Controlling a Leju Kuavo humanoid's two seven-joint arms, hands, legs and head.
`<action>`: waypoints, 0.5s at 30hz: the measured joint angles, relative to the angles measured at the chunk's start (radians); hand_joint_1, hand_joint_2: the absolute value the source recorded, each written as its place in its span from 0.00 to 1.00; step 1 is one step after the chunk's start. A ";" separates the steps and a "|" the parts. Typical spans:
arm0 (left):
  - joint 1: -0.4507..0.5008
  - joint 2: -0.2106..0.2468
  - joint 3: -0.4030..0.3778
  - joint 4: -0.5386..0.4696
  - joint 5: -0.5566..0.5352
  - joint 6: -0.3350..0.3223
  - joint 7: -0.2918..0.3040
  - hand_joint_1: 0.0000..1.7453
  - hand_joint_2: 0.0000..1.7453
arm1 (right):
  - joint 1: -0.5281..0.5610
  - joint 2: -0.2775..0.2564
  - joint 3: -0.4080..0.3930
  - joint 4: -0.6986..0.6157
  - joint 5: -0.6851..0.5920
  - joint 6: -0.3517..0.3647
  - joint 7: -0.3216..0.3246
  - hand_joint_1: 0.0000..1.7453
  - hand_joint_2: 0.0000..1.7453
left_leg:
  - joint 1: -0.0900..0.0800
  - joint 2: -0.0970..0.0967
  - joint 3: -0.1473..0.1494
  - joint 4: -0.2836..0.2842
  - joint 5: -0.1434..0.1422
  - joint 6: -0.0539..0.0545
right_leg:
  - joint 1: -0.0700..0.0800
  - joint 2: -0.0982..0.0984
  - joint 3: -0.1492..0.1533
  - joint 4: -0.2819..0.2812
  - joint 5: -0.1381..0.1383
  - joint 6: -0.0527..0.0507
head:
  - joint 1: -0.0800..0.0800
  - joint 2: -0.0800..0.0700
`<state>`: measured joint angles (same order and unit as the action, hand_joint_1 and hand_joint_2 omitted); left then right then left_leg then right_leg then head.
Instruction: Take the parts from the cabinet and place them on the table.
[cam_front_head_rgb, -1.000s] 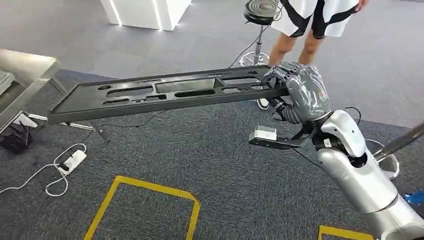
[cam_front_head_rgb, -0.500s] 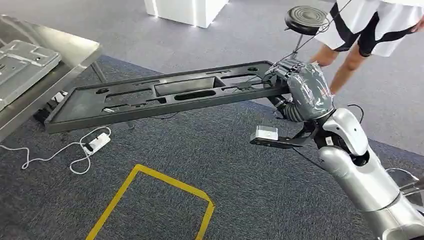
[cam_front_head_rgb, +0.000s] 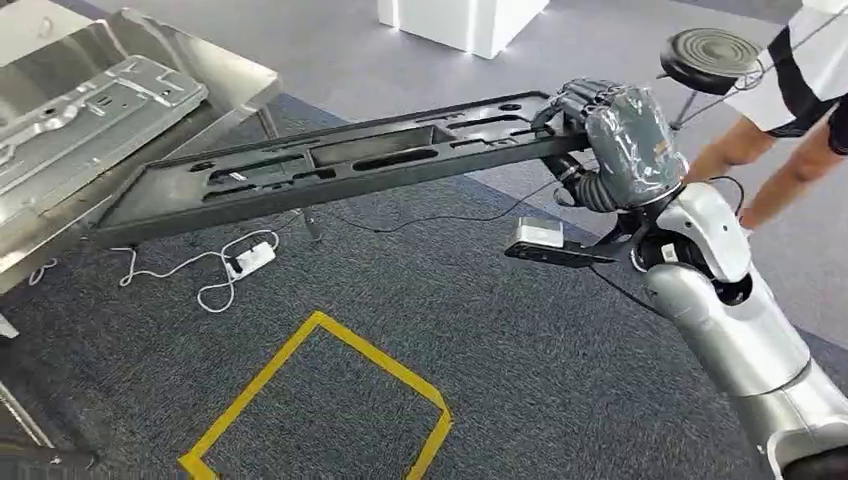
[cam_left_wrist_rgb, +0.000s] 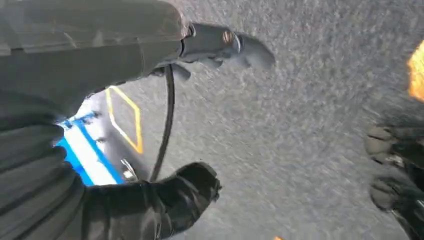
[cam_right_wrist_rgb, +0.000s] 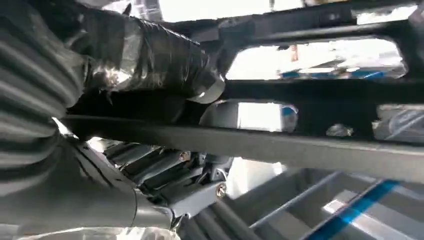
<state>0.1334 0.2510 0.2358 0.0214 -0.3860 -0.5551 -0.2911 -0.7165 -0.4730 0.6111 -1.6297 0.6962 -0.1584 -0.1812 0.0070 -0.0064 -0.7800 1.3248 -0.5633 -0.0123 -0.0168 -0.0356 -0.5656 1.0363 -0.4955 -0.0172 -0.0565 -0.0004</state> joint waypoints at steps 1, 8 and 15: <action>0.000 -0.002 0.002 0.000 -0.003 0.000 0.001 0.00 1.00 | -0.004 0.000 0.000 0.002 0.000 0.003 0.000 1.00 1.00 | 0.002 0.000 -0.009 0.009 0.008 0.000 | 0.002 -0.011 0.004 0.000 -0.004 0.000 | 0.000 0.000; 0.002 0.002 0.016 0.000 -0.013 -0.001 -0.001 0.00 1.00 | -0.018 0.002 0.000 0.010 0.000 0.007 -0.001 1.00 1.00 | -0.030 0.058 0.149 -0.297 0.131 0.039 | 0.007 -0.093 0.063 -0.005 -0.040 0.026 | 0.001 0.000; -0.003 0.010 0.023 0.000 -0.023 -0.002 -0.002 0.00 1.00 | -0.027 0.002 -0.001 0.012 -0.002 0.006 0.000 1.00 1.00 | -0.022 -0.027 0.226 -0.328 0.103 0.075 | -0.011 0.036 -0.109 0.280 -0.131 0.047 | 0.004 0.000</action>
<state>0.1308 0.2613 0.2583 0.0214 -0.4093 -0.5570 -0.2926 -0.7439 -0.4707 0.6100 -1.6174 0.6947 -0.1522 -0.1812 -0.0153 -0.0334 -0.5539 0.9972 -0.4599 0.0629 -0.0275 0.0005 -0.6746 1.3161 -0.6268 0.0294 -0.0526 -0.0004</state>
